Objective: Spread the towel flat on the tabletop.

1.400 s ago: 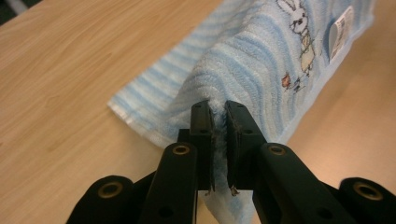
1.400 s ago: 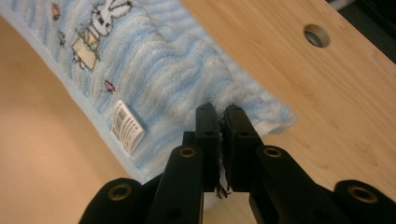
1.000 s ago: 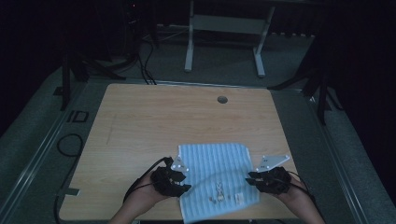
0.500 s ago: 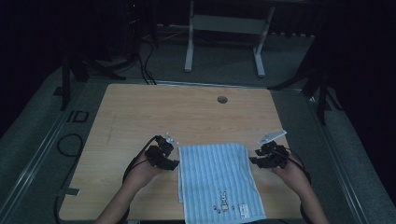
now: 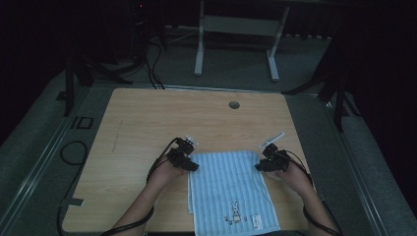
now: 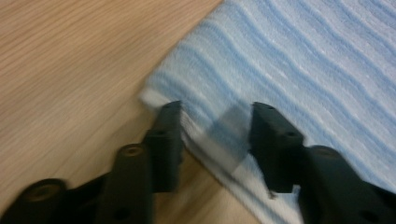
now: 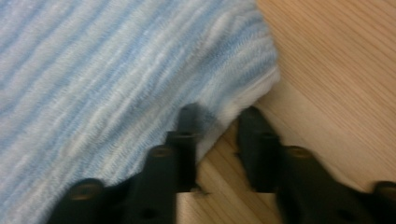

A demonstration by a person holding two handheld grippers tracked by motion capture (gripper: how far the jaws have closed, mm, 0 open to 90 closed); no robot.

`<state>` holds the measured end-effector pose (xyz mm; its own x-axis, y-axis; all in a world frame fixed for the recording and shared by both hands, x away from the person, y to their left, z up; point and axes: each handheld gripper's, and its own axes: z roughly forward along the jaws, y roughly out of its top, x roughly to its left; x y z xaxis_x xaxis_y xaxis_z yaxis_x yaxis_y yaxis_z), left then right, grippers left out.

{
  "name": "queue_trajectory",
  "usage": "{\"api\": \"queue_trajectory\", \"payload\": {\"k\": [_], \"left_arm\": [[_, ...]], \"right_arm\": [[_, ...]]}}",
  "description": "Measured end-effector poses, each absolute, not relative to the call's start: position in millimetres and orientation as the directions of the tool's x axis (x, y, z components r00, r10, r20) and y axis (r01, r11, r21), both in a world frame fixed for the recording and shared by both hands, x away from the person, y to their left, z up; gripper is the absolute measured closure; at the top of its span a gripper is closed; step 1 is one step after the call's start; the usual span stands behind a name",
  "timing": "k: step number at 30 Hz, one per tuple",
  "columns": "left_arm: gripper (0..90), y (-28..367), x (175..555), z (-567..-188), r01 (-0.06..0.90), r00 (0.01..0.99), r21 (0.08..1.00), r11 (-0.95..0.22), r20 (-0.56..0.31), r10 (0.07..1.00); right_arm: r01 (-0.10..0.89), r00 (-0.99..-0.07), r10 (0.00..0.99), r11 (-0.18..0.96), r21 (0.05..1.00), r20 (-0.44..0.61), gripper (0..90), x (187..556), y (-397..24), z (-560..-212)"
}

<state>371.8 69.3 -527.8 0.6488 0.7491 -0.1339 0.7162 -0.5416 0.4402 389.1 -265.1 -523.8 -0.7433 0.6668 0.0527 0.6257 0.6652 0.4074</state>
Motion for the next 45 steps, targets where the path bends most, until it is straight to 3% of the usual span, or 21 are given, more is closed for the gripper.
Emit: {"api": "queue_trajectory", "payload": {"k": [3,5,11,17,23,26,29,34,37,39,42,45], "left_arm": [[79.2,69.1,374.1,-527.2,0.716,0.643,0.467,-0.519,-0.151,0.751],[85.9,69.0,374.3,-525.8,0.713,0.641,0.481,-0.51,-0.152,0.753],[87.2,73.0,375.0,-505.9,0.694,0.634,0.531,-0.486,-0.132,0.762],[87.1,92.6,375.2,-449.4,0.634,0.622,0.654,-0.414,-0.113,0.775],[86.8,106.6,329.1,-396.2,0.51,0.686,0.757,-0.41,-0.07,0.724],[86.6,112.1,301.4,-404.6,0.502,0.712,0.749,-0.432,-0.075,0.698],[86.3,112.9,269.5,-448.3,0.558,0.743,0.679,-0.477,-0.153,0.652],[85.7,106.9,245.7,-504.5,0.61,0.753,0.582,-0.538,-0.213,0.623],[83.5,107.6,240.5,-518.2,0.623,0.757,0.548,-0.558,-0.244,0.606],[73.7,109.0,237.3,-519.1,0.61,0.776,0.526,-0.592,-0.246,0.581],[53.3,119.0,241.0,-509.4,0.621,0.763,0.52,-0.586,-0.23,0.604],[50.0,127.7,255.2,-500.1,0.642,0.73,0.526,-0.558,-0.197,0.654]], "right_arm": [[0.615,-0.746,0.665,0.665,0.424,0.038,87.9,388.5,-263.4,-519.8],[0.602,-0.752,0.658,0.671,0.434,0.026,88.4,387.8,-263.1,-516.0],[0.583,-0.748,0.664,0.668,0.462,-0.016,88.8,387.4,-264.0,-500.2],[0.539,-0.733,0.677,0.643,0.545,-0.073,88.8,387.6,-268.0,-463.5],[0.416,-0.722,0.677,0.59,0.692,-0.144,88.7,352.9,-273.6,-406.6],[0.372,-0.745,0.65,0.595,0.713,-0.153,88.7,324.5,-276.8,-401.5],[0.37,-0.791,0.596,0.646,0.668,-0.138,88.6,282.5,-280.1,-429.9],[0.438,-0.814,0.578,0.676,0.592,-0.058,88.6,256.8,-281.0,-480.2],[0.474,-0.819,0.573,0.69,0.547,-0.014,87.9,251.2,-280.5,-503.3],[0.487,-0.833,0.553,0.72,0.494,0.016,76.4,251.1,-281.1,-512.8],[0.488,-0.837,0.547,0.731,0.478,0.018,67.4,253.7,-284.9,-508.5],[0.484,-0.814,0.579,0.714,0.506,-0.039,63.8,264.7,-287.6,-489.6]]}}
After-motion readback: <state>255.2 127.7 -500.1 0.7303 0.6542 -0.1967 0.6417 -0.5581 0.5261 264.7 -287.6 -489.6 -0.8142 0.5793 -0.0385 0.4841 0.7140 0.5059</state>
